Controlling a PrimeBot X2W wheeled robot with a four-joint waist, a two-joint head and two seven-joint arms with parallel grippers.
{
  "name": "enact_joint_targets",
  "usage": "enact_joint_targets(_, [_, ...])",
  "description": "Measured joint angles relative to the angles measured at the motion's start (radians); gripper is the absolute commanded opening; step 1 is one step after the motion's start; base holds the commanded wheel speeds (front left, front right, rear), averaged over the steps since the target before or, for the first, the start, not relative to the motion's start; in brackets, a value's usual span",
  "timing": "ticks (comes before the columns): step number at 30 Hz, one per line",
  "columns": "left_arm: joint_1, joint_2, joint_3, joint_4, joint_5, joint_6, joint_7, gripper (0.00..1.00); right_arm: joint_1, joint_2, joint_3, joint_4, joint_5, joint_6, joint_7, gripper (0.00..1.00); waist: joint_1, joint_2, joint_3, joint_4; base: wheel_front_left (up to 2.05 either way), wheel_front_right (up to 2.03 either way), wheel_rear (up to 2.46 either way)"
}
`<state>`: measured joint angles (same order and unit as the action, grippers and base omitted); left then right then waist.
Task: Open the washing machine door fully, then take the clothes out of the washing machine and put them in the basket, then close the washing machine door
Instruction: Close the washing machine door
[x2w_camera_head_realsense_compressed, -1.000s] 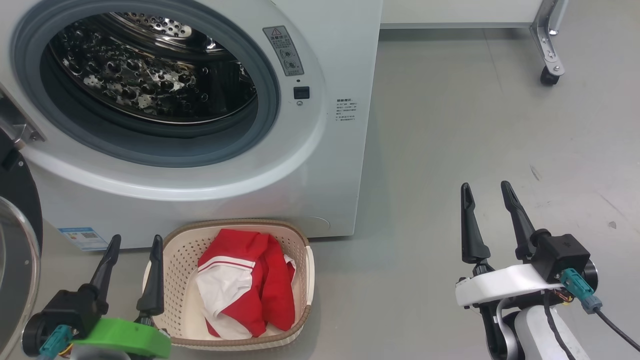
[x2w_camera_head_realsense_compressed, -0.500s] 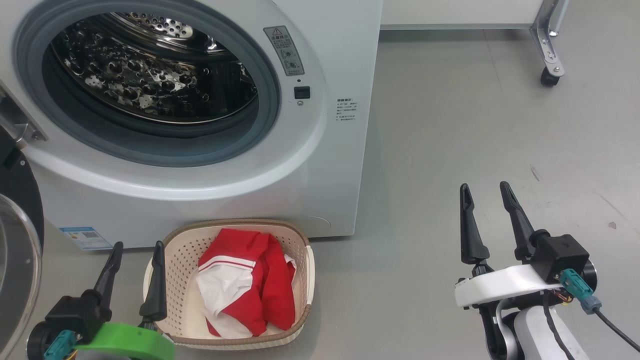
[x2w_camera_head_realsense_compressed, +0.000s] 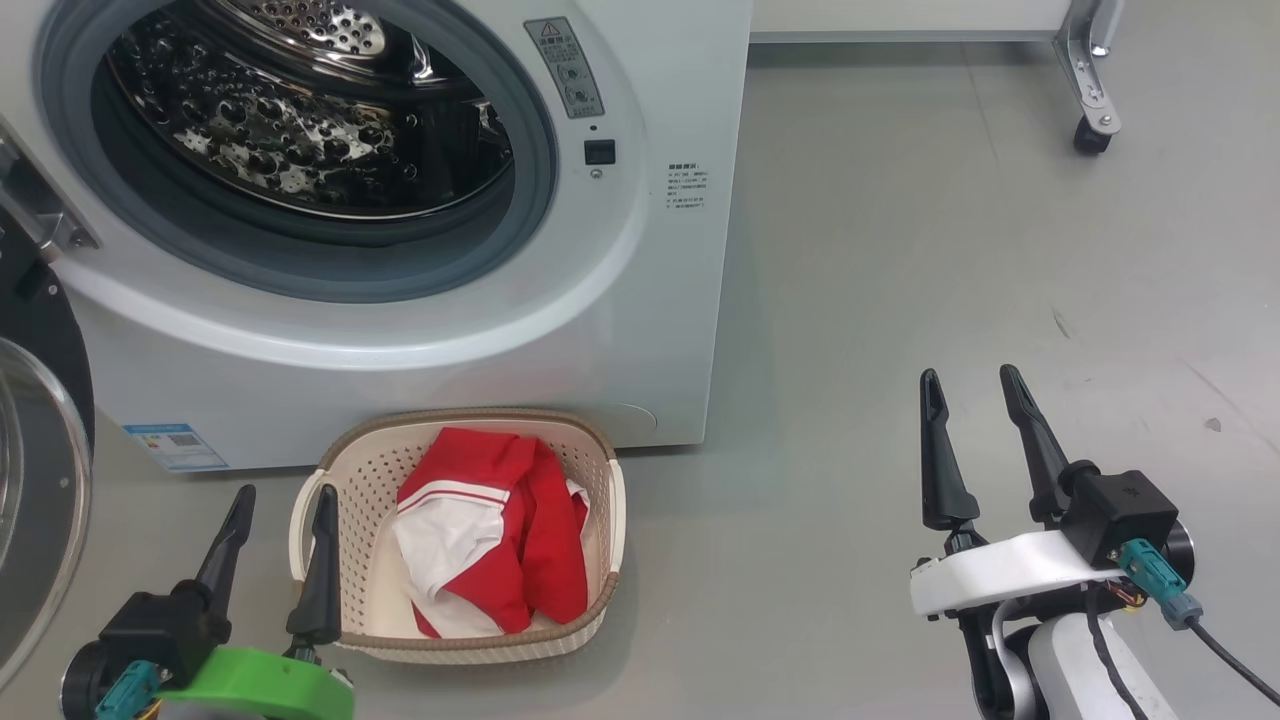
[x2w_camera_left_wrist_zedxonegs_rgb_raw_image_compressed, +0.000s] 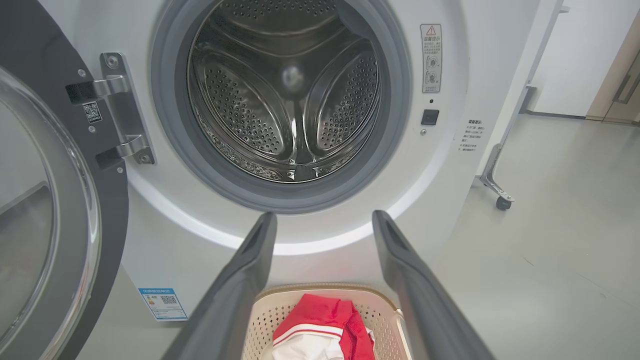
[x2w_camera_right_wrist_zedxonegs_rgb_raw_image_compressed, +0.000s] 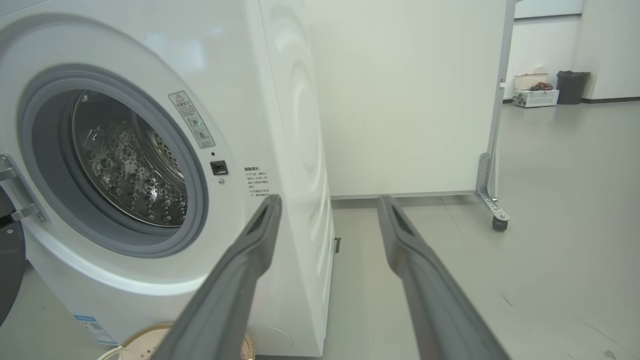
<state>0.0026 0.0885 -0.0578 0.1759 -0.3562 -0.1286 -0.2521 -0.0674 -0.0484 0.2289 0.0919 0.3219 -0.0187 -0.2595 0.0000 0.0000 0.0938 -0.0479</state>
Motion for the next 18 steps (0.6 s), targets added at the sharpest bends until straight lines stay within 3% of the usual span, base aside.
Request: enact_joint_targets(18, [0.0,0.001,-0.005,-0.019,-0.012,0.0,0.0,1.0,0.001,0.0,-0.002,0.0,0.003,-0.002,0.0,1.0,0.0,0.0,0.02,0.006,-1.26,1.26,0.0])
